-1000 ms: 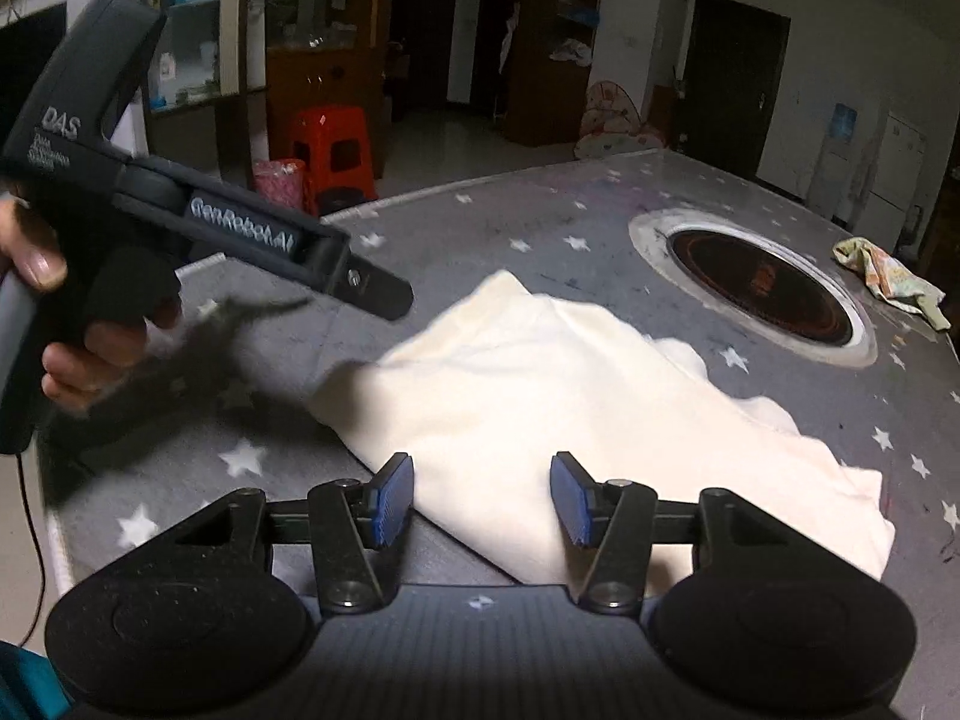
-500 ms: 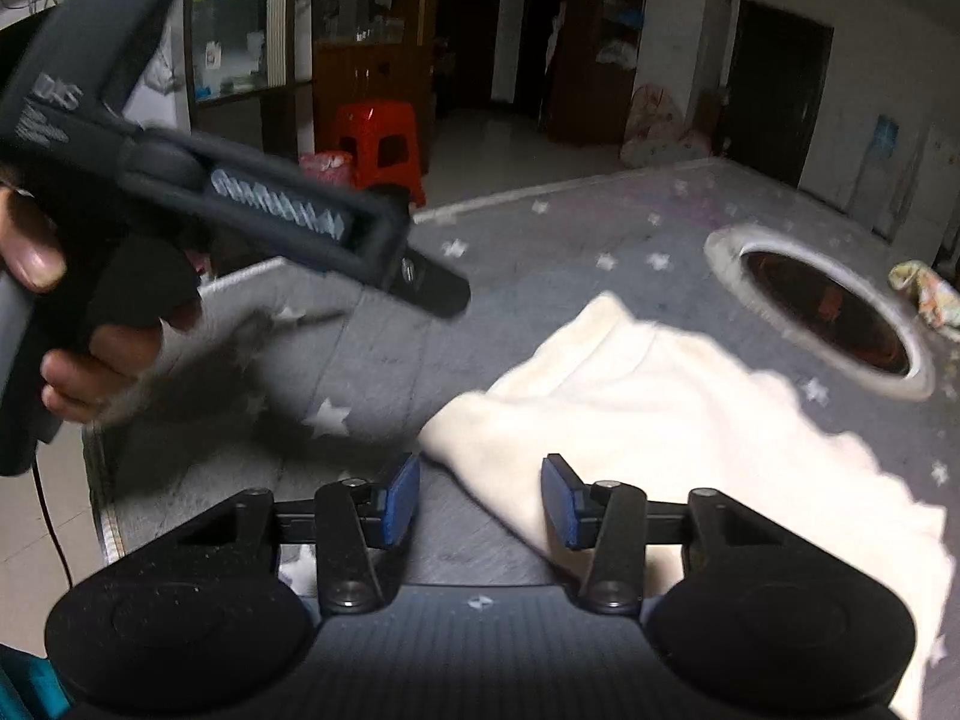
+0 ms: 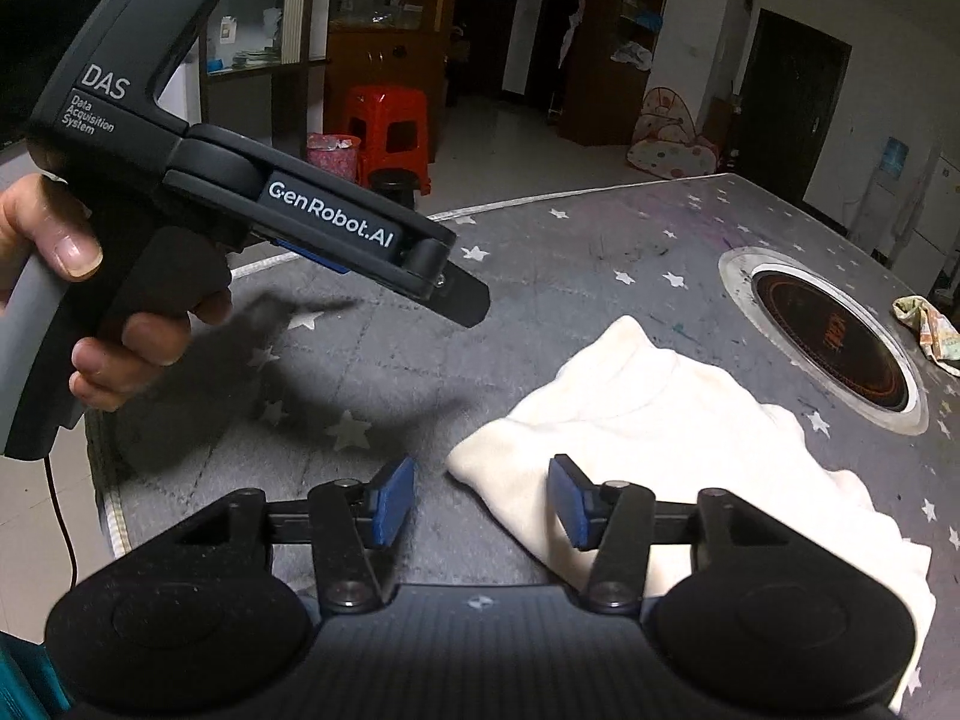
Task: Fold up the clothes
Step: 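Move the left gripper to the sweatshirt side edge and close on it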
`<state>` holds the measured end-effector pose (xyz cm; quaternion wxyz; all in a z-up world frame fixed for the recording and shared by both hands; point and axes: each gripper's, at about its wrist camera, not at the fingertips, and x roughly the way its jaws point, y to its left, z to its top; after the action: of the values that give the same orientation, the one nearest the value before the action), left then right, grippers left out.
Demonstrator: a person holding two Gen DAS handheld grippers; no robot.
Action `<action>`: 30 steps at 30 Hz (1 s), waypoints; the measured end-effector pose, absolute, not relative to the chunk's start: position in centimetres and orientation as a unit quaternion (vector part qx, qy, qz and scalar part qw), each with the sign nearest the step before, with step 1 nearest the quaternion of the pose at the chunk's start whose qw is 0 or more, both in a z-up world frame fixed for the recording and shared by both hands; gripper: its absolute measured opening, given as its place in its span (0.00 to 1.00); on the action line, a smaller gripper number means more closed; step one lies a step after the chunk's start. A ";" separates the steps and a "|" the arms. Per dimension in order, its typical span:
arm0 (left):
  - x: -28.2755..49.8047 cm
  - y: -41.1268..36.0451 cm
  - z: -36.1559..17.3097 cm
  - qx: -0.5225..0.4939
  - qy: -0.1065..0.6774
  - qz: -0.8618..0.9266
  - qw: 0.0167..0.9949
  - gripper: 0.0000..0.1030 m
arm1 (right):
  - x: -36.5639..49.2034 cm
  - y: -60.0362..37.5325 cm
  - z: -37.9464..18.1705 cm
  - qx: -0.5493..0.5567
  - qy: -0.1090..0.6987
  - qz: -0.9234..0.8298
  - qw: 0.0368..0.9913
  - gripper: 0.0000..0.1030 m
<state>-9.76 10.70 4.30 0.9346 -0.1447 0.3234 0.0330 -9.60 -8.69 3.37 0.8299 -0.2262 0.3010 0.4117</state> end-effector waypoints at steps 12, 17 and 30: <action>-7.9 9.5 4.1 -0.115 0.335 0.048 0.934 1.00 | -8.9 -8.4 2.0 -0.229 0.310 0.416 0.823 0.47; -7.3 8.7 4.1 -0.097 0.337 0.052 0.935 1.00 | -8.5 -8.5 1.9 -0.229 0.310 0.418 0.822 0.37; -6.4 7.4 4.2 -0.076 0.348 0.054 0.933 1.00 | -7.6 -9.2 2.0 -0.204 0.319 0.421 0.824 0.10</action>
<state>-6.44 7.38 4.16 0.9328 -0.0764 0.3481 0.0544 -7.57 -9.18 1.95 0.8245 -0.2040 0.3190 0.4205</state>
